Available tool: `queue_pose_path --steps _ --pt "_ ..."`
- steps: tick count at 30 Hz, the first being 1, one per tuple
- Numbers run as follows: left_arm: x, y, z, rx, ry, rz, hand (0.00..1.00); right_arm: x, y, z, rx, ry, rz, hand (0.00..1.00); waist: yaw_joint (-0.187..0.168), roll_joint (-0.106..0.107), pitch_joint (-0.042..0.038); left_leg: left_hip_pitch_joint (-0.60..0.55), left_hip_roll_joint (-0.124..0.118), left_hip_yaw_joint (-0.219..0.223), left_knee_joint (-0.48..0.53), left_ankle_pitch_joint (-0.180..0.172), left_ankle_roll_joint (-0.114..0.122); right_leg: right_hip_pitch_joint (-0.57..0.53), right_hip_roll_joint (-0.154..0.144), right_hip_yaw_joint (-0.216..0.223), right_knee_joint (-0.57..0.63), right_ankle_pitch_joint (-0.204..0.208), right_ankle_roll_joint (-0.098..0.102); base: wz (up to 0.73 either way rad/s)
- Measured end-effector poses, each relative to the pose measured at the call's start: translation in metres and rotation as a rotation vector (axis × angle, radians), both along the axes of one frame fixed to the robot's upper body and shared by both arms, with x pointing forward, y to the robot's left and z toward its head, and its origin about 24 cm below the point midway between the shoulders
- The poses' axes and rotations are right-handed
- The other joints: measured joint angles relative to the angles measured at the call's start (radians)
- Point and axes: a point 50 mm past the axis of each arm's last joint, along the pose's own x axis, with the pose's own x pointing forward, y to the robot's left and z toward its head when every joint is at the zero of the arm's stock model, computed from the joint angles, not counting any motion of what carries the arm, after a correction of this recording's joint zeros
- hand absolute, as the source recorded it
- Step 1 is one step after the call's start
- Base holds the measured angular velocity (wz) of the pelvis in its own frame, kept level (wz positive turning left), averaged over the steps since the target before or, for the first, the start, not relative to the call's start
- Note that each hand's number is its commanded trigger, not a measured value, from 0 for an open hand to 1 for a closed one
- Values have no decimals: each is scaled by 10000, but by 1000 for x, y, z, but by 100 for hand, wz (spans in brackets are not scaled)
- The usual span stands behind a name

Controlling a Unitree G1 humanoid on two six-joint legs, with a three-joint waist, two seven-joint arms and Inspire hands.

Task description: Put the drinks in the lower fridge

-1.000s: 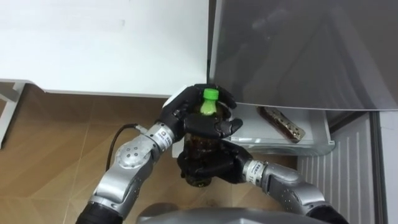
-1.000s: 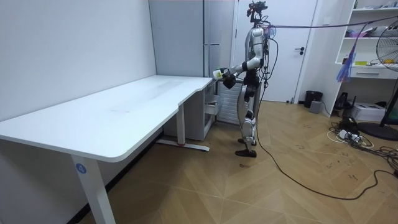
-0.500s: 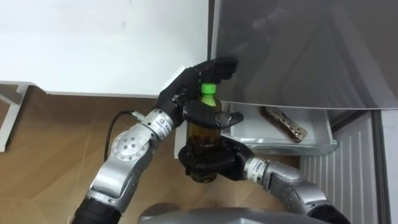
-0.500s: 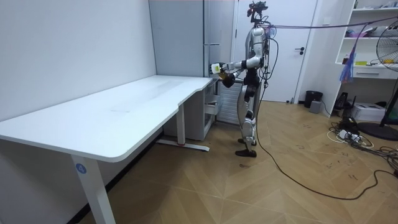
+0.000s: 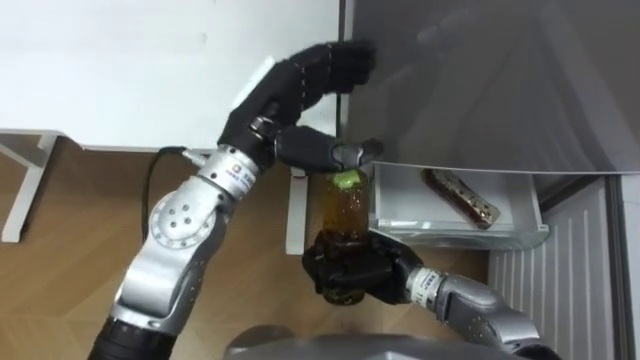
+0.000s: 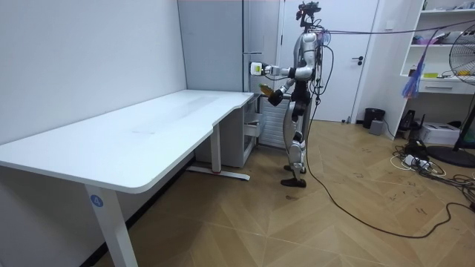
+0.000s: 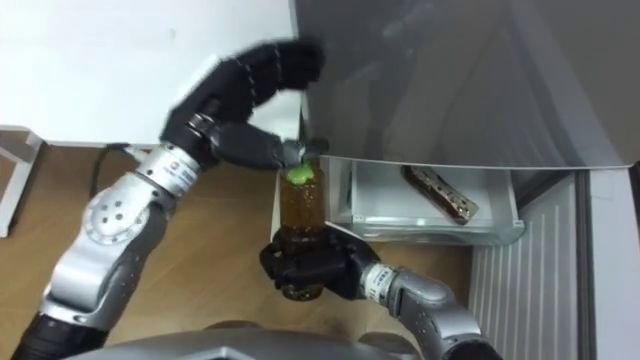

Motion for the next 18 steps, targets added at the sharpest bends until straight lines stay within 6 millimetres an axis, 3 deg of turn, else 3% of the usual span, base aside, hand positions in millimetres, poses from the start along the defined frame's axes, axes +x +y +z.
queue_pose_path --steps 2,5,10,18 --pt "0 11 19 -1510 -792 930 0 0 -3 -1 -138 14 -109 100 173 40 -54 234 -4 12 -205 3 0 161 2 -3 -6 -1 2 -6" --pt "-1 30 31 -2979 -1322 1993 0 0 -9 -1 -219 5 -453 100 360 91 -122 454 -8 32 -308 3 0 347 6 -27 -26 -6 9 -4" --pt "-4 53 33 -3339 -1491 3445 0 0 -19 -1 -366 31 -980 100 612 47 -123 533 -9 -14 -284 3 0 479 9 -117 -35 -7 10 3" --pt "-7 75 34 -3350 -1572 5078 0 1 -23 -2 -539 -19 -1103 100 672 73 -101 512 -18 -161 -211 0 -2 540 14 -178 -27 -6 10 5"
